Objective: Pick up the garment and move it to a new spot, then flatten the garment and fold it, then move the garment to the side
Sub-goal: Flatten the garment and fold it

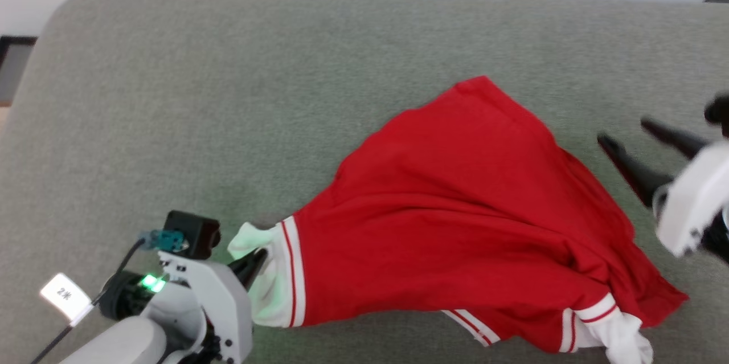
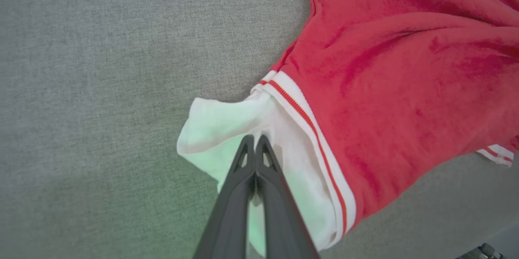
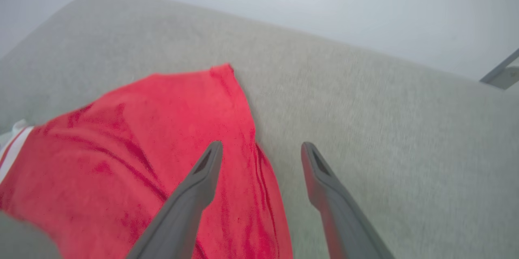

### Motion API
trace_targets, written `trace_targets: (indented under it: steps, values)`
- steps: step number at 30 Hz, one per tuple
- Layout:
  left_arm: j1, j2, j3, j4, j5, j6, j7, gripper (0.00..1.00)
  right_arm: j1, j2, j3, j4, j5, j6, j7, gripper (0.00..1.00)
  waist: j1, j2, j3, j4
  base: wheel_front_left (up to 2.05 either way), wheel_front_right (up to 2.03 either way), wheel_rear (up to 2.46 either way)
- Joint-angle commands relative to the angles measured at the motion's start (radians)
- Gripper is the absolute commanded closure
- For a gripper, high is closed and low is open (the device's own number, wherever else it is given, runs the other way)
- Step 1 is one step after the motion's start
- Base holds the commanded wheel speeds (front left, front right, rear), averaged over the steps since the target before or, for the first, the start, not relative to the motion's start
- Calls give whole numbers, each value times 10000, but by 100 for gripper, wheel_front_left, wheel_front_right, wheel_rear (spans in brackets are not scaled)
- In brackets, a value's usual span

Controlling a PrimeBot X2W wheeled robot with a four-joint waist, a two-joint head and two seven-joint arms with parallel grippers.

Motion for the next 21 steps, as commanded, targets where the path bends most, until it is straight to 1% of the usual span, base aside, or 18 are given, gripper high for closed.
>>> trace_targets:
  steps: [1, 5, 8, 10, 14, 16, 21]
  values:
    - [-112, -52, -12, 11, 52, -52, 14, 100, -145, -23, 68, 95, -77, -16, -100, 0, 0, 0, 228, 301, 0, 0, 0]
    - [-453, -373, -135, 195, 178, -261, 54, 100, -1765, 2, 1123, 1487, -494, -16, -1174, 0, 0, 0, 515, 804, 0, 0, 0]
    - [-729, -649, -252, 403, 280, -435, 48, 100, -2982, 32, 1998, 2820, -437, -16, -1849, 0, 0, 0, 716, 1200, 0, 0, 0]
    - [-898, -847, -321, 569, 300, -560, 54, 100, -3664, 21, 2648, 3775, -302, -16, -2038, 0, 0, 0, 837, 1469, 0, 0, 0]
    - [-1207, -1218, -470, 903, 393, -839, 23, 100, -4892, 24, 3771, 5496, 112, -16, -2033, 0, 0, 0, 1058, 1973, 0, 0, 0]
    - [-1318, -1374, -543, 1074, 439, -976, 4, 100, -5301, 17, 4396, 6158, 437, -16, -1791, 0, 0, 0, 1152, 2199, 0, 0, 0]
    - [-1635, -1717, -673, 1507, 485, -1317, -77, 100, -6261, -199, 5506, 7691, 846, -16, -1242, 0, 0, 0, 1408, 2682, 0, 0, 0]
